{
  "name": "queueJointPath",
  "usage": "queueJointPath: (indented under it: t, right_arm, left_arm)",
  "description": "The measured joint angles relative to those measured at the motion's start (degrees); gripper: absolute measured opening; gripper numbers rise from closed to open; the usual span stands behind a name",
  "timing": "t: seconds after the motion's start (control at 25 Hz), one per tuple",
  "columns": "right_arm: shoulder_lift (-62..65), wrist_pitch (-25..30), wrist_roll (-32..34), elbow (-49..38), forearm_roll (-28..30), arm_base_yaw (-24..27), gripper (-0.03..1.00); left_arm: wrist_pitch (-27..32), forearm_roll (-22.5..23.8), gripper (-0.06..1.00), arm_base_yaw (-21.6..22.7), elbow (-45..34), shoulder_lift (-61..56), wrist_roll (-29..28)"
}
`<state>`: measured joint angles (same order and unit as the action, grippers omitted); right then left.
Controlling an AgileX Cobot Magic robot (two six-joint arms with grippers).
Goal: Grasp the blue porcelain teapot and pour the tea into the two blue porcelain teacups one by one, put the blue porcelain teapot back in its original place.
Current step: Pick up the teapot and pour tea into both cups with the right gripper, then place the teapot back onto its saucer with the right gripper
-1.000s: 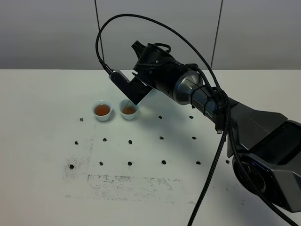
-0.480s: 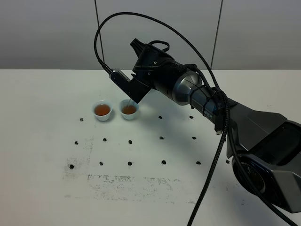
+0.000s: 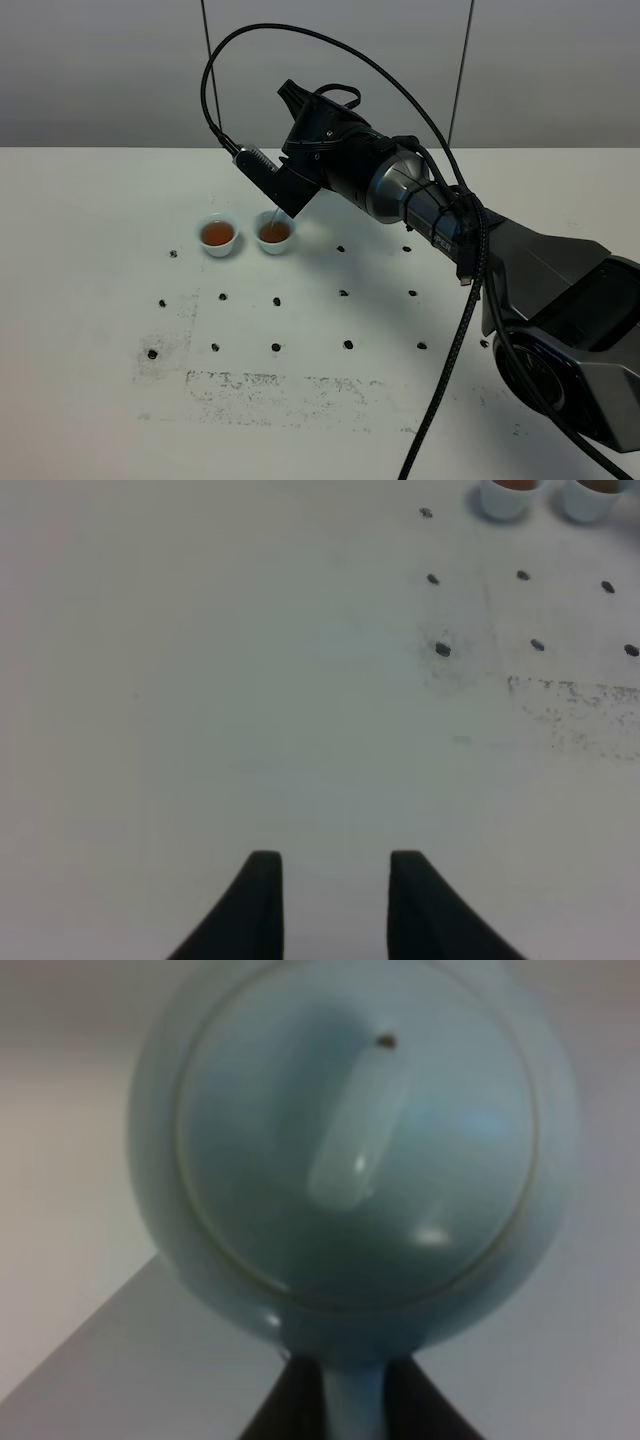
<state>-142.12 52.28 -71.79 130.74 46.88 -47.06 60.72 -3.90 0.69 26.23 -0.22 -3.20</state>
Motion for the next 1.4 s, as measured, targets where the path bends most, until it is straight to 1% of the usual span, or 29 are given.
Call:
queueJointPath:
  t: [0.4, 0.64, 1.0, 1.12, 1.28, 1.4]
  right_arm:
    - [0.02, 0.0, 0.05, 0.0, 0.07, 0.0, 0.03]
    - [0.02, 0.07, 1.16, 0.0, -0.09, 0.0, 0.03]
    - [0.86, 1.37, 3.59, 0.0, -6.15, 0.75, 0.03]
    - [1.66, 2.49, 4.43, 0.0, -9.51, 1.79, 0.03]
    - [2.7, 6.67, 5.74, 0.0, -20.31, 3.9, 0.03]
    - [3.43, 9.12, 8.67, 0.0, -27.2, 5.01, 0.03]
  left_arm:
    - [0.0, 0.0, 0.29, 0.0, 0.0, 0.0, 0.0]
    - [0.0, 0.0, 0.29, 0.0, 0.0, 0.0, 0.0]
    - [0.0, 0.0, 0.29, 0.0, 0.0, 0.0, 0.0]
    - [0.0, 0.0, 0.29, 0.0, 0.0, 0.0, 0.0]
    - [0.0, 0.0, 0.29, 0.0, 0.0, 0.0, 0.0]
    - [0.0, 0.0, 0.29, 0.0, 0.0, 0.0, 0.0]
